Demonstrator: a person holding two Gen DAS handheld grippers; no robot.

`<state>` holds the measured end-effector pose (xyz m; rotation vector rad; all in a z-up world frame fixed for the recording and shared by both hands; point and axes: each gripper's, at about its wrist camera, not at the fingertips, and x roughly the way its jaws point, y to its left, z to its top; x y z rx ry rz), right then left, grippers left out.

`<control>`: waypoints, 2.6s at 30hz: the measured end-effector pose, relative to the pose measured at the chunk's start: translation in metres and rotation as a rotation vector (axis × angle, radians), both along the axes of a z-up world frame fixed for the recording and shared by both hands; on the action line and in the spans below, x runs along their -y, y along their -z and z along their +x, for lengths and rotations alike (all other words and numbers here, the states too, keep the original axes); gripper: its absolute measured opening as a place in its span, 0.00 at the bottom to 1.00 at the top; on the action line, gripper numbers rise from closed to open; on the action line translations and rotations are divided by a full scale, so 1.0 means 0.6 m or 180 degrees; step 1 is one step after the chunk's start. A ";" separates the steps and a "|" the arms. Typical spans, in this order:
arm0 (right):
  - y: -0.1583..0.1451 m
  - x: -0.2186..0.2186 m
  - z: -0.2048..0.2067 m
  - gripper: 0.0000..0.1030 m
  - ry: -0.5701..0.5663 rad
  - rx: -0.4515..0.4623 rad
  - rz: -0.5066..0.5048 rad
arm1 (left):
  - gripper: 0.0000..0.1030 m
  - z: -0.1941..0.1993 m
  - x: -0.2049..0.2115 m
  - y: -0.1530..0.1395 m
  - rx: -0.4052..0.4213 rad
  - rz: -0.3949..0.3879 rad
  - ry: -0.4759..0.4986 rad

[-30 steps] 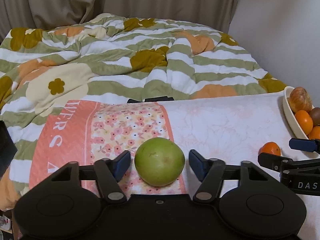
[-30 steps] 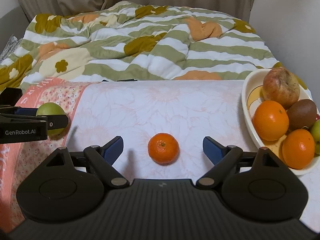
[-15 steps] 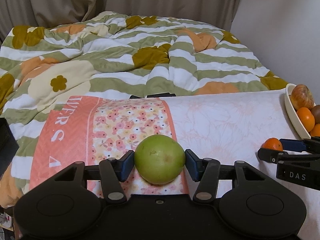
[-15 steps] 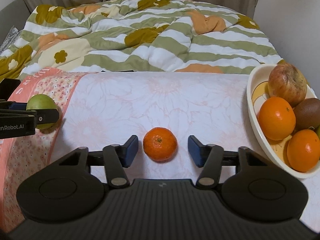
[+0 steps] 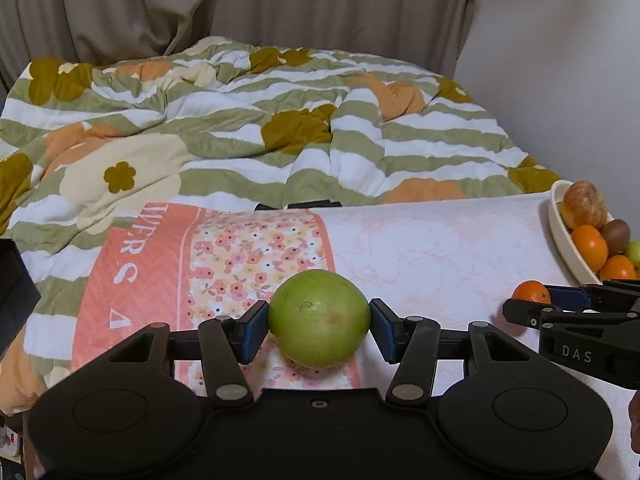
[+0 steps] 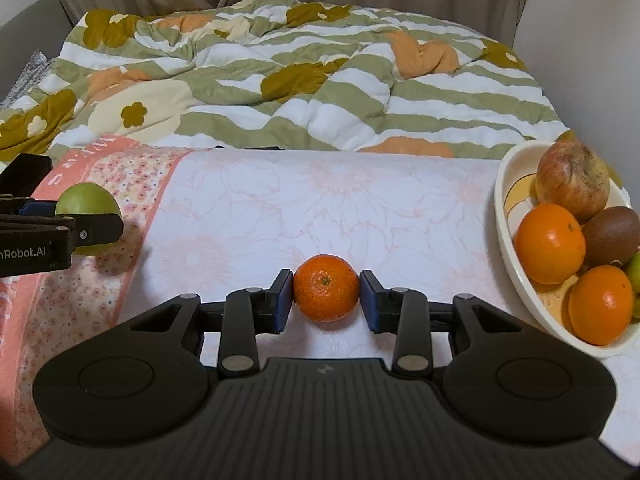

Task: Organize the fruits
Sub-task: 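Grasp the small green apple with the left tool while the right tool grasps the mandarin, then carry the green apple and mandarin to the cream bowl and release them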

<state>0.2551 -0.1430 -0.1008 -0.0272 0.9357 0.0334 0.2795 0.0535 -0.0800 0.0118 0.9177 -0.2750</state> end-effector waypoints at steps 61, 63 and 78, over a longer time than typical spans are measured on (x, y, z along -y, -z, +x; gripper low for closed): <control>-0.143 0.521 -0.064 0.50 0.0083 0.0520 0.0315 | 0.57 -0.039 0.458 -0.080 0.0399 -0.0169 -0.0125; -0.131 0.523 -0.047 0.50 0.0076 0.0475 0.0334 | 0.57 -0.015 0.464 -0.067 0.0362 -0.0136 -0.0117; -0.074 0.539 0.038 0.50 0.0203 0.0205 0.0370 | 0.57 0.067 0.492 -0.005 0.0178 0.0015 0.0048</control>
